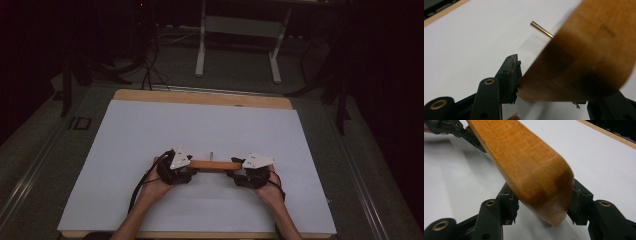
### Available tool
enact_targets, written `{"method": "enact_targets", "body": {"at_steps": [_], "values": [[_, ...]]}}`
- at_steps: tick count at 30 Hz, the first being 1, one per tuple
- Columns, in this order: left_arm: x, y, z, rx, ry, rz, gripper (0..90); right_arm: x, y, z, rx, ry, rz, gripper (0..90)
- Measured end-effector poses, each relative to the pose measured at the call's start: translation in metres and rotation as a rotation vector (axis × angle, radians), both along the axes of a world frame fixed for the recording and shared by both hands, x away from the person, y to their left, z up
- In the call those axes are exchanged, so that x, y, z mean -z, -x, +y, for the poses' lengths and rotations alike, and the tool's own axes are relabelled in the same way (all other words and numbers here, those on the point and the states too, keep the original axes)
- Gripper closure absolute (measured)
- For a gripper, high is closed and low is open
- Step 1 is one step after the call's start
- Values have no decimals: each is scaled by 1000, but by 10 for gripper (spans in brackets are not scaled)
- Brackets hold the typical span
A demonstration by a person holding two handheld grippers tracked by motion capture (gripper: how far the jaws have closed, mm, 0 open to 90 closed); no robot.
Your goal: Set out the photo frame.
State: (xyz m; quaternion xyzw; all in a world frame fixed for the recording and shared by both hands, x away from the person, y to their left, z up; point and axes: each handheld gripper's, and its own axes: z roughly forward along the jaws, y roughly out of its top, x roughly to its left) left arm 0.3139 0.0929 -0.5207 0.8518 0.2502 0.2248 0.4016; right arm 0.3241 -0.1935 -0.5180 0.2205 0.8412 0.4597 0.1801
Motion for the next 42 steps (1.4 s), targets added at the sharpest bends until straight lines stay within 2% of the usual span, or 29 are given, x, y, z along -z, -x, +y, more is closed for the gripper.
{"method": "enact_targets", "body": {"at_steps": [3,7,13,17,19,23,29,30,39,42], "values": [[0,2,-1,-4,-24,-18,496,-1,0,1,-3,5,-6,493],[-1,2,0,-1,-32,-21,499,-1,1,3,-6,16,-11,496],[-1,2,2,10,-19,-9,507,-2,1,3,-8,19,-11,496],[-3,1,5,25,11,11,518,-3,1,2,-8,6,-6,499],[-4,1,7,38,43,30,524,-3,0,0,-6,-16,10,502],[-4,1,7,41,44,28,530,-3,-1,-1,-7,-25,20,502],[-7,1,11,47,75,44,533,-6,-1,-1,-8,-30,21,502],[-8,0,13,51,95,53,533,-7,-1,-1,-7,-42,27,502],[-10,-1,20,49,163,106,533,-9,-2,-1,-9,-92,73,502],[-9,-3,22,46,203,148,533,-9,-3,-2,-7,-109,90,502]]}}
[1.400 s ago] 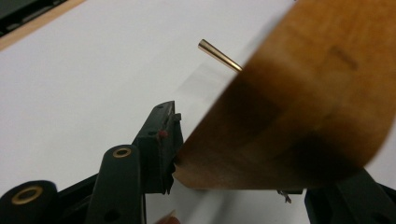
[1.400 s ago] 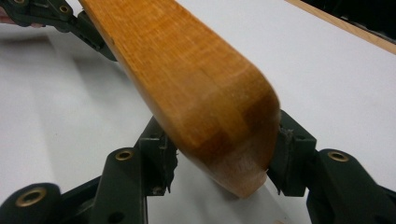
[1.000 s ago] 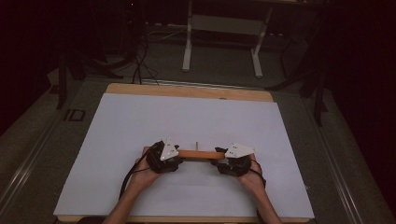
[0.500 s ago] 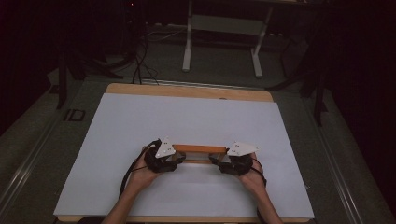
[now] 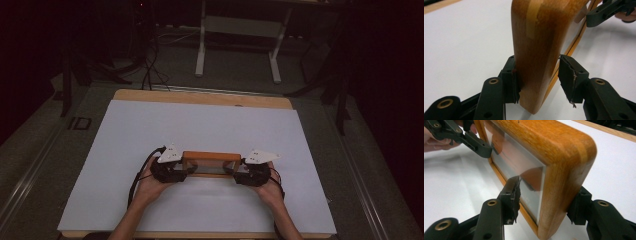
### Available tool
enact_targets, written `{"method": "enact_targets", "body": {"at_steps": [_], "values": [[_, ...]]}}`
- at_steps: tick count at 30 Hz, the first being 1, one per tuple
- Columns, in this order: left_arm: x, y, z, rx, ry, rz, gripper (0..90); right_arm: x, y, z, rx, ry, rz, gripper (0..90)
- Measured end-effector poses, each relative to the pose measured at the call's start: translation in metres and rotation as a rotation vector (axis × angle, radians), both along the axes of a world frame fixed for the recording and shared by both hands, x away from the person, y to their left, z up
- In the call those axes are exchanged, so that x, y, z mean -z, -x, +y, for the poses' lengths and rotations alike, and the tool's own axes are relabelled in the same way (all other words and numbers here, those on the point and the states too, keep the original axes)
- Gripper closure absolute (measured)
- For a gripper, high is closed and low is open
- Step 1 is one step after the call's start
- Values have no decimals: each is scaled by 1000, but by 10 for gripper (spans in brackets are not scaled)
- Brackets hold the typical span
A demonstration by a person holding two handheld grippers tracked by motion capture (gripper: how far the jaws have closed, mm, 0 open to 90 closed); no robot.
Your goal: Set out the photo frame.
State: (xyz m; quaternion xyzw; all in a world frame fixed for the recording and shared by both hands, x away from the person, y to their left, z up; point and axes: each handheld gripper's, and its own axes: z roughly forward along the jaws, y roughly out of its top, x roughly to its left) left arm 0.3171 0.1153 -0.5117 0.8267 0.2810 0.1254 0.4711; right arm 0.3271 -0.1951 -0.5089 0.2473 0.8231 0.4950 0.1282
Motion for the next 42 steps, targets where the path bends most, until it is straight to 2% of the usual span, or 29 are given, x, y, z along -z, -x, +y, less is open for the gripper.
{"method": "enact_targets", "body": {"at_steps": [9,15,16,25,31,42], "values": [[4,-5,8,-1,81,96,538,3,-5,0,-4,-38,66,501],[6,-5,9,-10,82,127,539,5,-7,1,-5,-47,94,500],[8,-6,9,-15,81,136,540,6,-9,1,-7,-46,114,499],[10,-9,9,-30,85,135,533,7,-11,3,14,-58,134,493],[12,-13,9,-48,109,156,524,9,-14,6,49,-63,133,463],[12,-14,7,-69,99,155,507,10,-15,7,73,-55,126,448]]}}
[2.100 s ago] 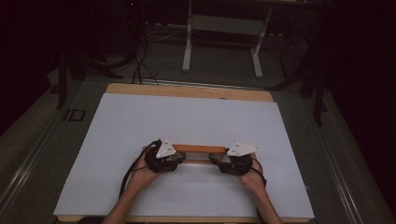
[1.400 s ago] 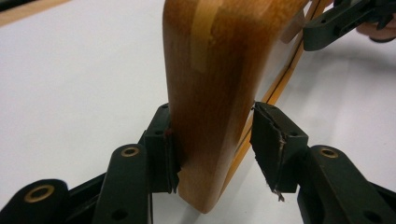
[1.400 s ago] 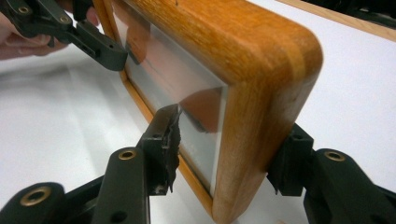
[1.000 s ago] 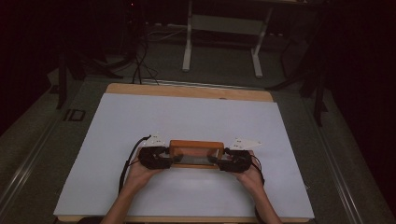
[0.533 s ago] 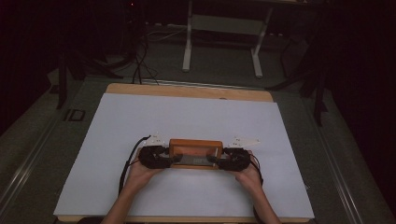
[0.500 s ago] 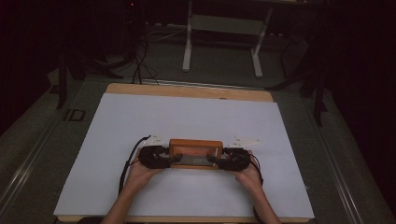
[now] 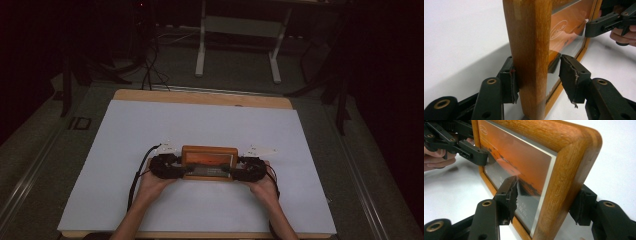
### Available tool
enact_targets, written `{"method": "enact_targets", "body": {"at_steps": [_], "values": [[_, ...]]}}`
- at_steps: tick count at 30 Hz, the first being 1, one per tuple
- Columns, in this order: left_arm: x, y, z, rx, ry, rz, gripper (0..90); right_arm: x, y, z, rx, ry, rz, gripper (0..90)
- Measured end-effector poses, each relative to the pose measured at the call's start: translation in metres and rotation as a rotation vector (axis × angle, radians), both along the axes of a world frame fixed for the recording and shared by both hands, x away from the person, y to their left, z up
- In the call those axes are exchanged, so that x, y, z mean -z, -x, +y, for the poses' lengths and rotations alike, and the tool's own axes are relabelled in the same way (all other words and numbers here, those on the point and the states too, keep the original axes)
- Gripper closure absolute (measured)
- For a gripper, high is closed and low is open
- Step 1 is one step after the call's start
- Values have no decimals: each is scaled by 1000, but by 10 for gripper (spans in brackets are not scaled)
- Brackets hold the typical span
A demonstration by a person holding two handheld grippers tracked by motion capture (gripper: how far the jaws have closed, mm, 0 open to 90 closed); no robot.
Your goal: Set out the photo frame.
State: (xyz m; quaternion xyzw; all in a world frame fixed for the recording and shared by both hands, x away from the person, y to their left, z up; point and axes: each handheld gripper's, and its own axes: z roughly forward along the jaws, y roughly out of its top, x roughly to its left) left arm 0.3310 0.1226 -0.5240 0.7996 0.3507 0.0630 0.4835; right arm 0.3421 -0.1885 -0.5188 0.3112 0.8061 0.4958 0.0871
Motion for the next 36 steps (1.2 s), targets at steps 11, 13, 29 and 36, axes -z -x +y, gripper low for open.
{"method": "enact_targets", "body": {"at_steps": [11,13,29,36], "values": [[0,0,3,-15,-18,2,454,-4,1,-6,18,1,-24,443],[-1,1,5,-16,-13,2,446,-4,1,-7,17,3,-25,439],[-13,10,20,-47,-19,-42,417,-17,6,-16,-1,53,-61,421],[-16,14,29,-36,-4,-45,413,-22,7,-27,-15,65,-57,414]]}}
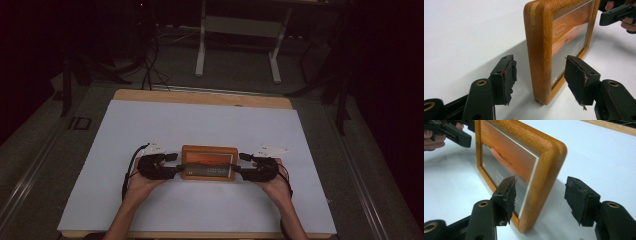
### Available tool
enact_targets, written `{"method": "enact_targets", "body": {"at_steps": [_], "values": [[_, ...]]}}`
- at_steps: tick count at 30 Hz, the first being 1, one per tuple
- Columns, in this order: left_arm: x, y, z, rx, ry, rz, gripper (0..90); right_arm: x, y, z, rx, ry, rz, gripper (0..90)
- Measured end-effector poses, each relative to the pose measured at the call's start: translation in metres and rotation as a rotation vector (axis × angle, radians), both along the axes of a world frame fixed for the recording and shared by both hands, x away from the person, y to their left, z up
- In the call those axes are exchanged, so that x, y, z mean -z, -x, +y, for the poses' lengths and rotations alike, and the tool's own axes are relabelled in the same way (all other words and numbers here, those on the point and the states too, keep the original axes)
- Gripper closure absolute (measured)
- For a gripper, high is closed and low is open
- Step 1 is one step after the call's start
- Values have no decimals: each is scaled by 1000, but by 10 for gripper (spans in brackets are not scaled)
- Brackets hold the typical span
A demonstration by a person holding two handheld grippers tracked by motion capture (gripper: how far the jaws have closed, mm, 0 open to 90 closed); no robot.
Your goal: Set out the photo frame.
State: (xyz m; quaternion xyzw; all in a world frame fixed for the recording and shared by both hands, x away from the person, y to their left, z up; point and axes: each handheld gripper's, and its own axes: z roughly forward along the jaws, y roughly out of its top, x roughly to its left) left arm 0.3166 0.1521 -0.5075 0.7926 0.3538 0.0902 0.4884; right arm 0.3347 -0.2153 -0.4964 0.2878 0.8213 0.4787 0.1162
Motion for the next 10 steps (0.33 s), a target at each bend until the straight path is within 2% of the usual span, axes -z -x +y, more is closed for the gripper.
{"method": "enact_targets", "body": {"at_steps": [10], "values": [[1,-2,23,-28,3,34,409,-2,0,-19,-45,27,18,410]]}}
